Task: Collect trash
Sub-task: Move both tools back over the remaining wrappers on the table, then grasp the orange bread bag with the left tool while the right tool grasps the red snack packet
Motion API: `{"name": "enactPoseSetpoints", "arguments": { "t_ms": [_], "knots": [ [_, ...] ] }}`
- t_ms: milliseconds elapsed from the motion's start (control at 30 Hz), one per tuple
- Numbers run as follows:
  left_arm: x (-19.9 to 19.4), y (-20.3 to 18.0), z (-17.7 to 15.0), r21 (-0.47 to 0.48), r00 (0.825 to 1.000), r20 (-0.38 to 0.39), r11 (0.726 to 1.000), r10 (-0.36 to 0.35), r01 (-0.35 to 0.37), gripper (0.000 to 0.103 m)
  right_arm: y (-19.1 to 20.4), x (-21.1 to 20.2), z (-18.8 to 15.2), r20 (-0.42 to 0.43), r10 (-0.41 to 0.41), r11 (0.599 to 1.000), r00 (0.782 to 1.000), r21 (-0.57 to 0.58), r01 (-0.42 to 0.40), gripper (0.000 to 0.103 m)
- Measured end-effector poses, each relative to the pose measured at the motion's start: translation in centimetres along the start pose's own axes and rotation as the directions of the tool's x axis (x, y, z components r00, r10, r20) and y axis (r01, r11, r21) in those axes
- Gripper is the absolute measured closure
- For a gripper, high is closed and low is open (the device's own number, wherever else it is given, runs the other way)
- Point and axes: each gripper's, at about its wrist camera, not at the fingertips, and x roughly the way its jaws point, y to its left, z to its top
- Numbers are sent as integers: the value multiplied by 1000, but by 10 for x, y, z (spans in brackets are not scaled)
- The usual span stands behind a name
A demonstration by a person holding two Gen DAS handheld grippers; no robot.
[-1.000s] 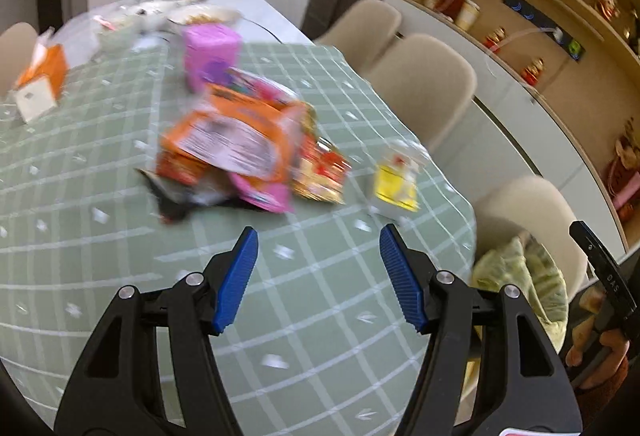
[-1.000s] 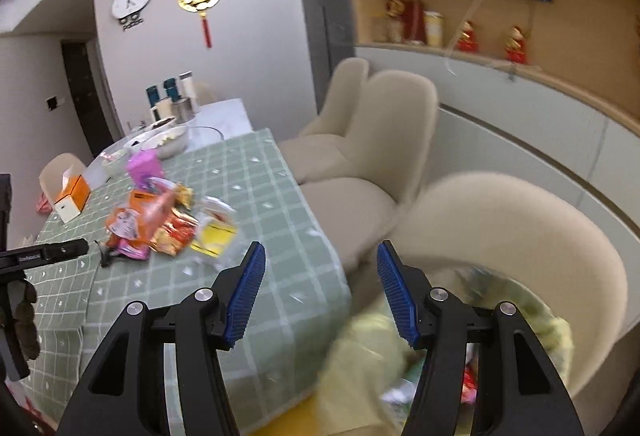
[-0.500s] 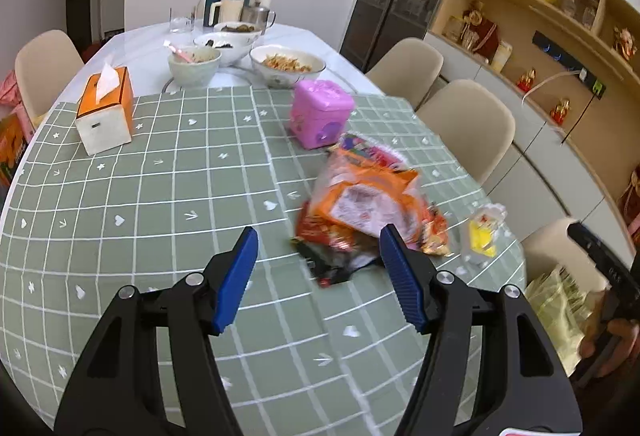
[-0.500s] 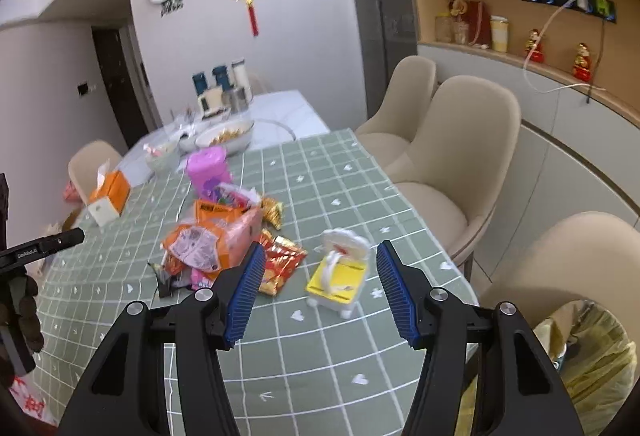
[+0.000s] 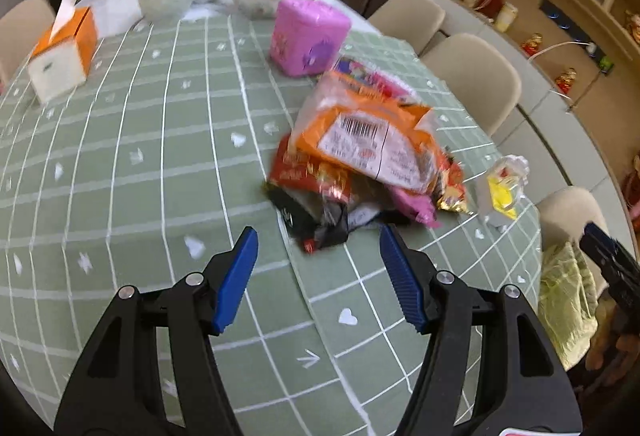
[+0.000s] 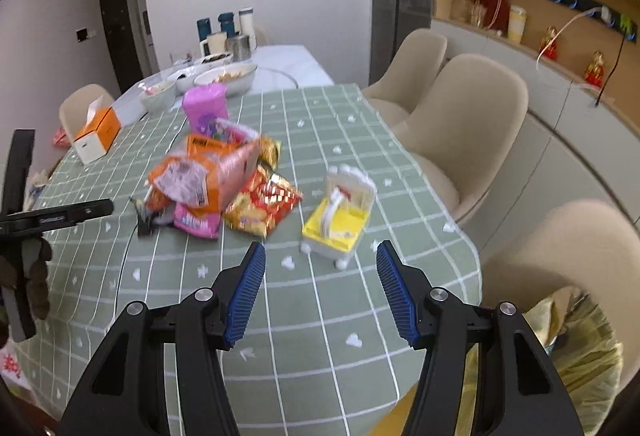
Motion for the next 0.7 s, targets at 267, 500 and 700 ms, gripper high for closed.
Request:
{"name": "enactPoseSetpoints", "arguments": {
  "t_ms": [267, 500, 700],
  "knots": [
    [16, -22, -17, 7, 998, -12, 998, 65, -65, 43, -16, 7, -29, -37, 43, 998, 998, 44, -41, 48],
    [19, -4, -6, -69, 1000, 11, 998, 9, -8, 43, 0, 11, -23, -18, -28, 999, 999, 46, 28, 48],
    [8, -2, -11, -111, 998, 54, 993, -44, 49, 43, 16, 42, -2, -18, 29, 998, 999, 49, -28, 48]
  ]
}}
